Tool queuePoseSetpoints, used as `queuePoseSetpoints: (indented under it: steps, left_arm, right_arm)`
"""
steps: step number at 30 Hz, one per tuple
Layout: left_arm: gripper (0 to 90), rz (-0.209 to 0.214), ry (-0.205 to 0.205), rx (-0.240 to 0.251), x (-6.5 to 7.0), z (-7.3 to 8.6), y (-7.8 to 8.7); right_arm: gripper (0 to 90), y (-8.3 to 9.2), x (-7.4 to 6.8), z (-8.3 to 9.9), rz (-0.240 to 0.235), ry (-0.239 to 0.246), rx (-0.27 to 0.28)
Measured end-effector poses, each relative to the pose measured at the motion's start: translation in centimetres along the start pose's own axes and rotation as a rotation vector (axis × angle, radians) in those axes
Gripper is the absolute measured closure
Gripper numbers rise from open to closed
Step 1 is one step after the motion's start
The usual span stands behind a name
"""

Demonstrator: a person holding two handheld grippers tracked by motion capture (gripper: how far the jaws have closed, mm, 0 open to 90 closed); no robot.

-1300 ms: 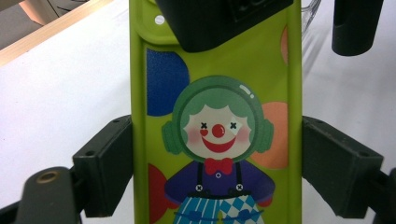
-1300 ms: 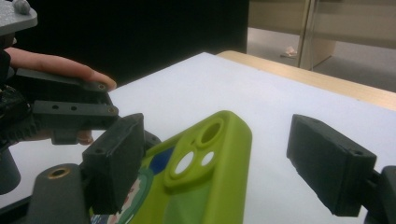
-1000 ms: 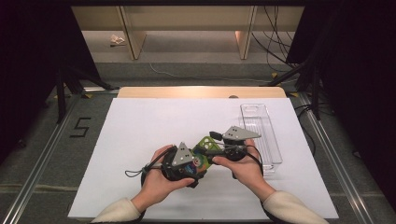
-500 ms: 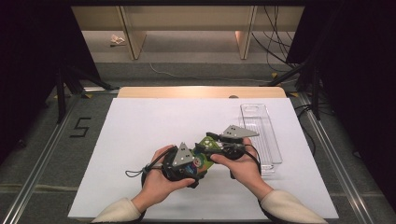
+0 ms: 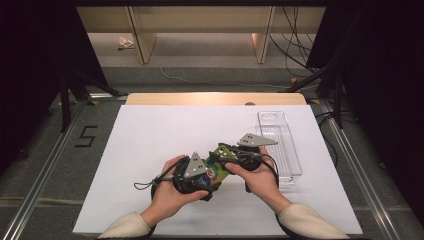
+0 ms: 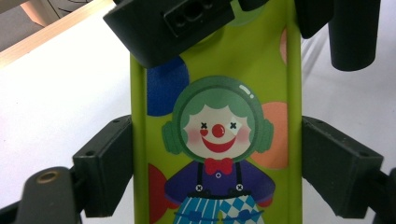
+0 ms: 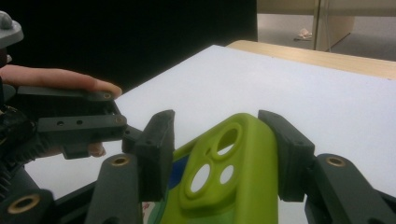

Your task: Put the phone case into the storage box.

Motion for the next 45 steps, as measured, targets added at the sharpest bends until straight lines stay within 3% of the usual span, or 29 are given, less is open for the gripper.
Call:
queuePoseSetpoints:
  steps: [11,14,16,17,23,32,34,35,37,45]
  left_arm:
    - [16.4,-0.008,-0.012,-0.010,0.0,0.2,-0.1]
    - [16.5,-0.010,-0.018,-0.012,0.0,0.3,-0.3]
    - [16.5,-0.010,-0.016,-0.017,0.0,0.3,-0.3]
    - [16.5,-0.013,-0.026,-0.027,0.1,0.4,-0.4]
    - [16.4,-0.014,-0.030,-0.032,0.1,0.5,-0.5]
    - [15.3,-0.024,-0.025,-0.002,0.2,0.0,-0.5]
    - [15.3,-0.023,-0.019,0.004,0.1,0.0,-0.5]
    - [15.2,-0.022,-0.016,0.010,0.0,0.0,-0.4]
    - [14.2,-0.004,0.006,0.023,-0.3,0.0,-0.2]
    - [14.4,0.017,0.014,0.045,-0.5,-0.1,0.0]
  right_arm:
    - [58.8,0.1,0.1,-0.2,-0.008,-0.029,0.016]
    - [65.0,0.2,0.0,-0.4,-0.015,-0.041,0.019]
    - [66.4,0.2,0.0,-0.4,-0.023,-0.051,0.018]
    - [70.6,0.3,-0.2,-0.6,-0.049,-0.069,0.019]
    - [76.6,0.3,-0.9,-1.0,-0.088,-0.065,0.026]
    - [77.5,0.7,-1.5,-1.6,-0.103,-0.047,0.033]
    - [77.6,0.9,-2.0,-2.0,-0.120,-0.011,0.037]
    - [77.6,1.0,-2.3,-2.3,-0.115,0.037,0.038]
    - [77.6,1.2,-2.5,-2.7,-0.124,0.049,0.047]
    - [77.5,1.6,-2.2,-3.1,-0.135,0.121,0.021]
Point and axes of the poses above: each handheld gripper's, and its own axes: y roughly backward along the jaws, z roughly out of its underside, x roughly to its right, the point moved 6 cm from there along -y, roughly forward along the jaws, and after that the axes turned 2 degrees about -y, right-handed, at the moved point
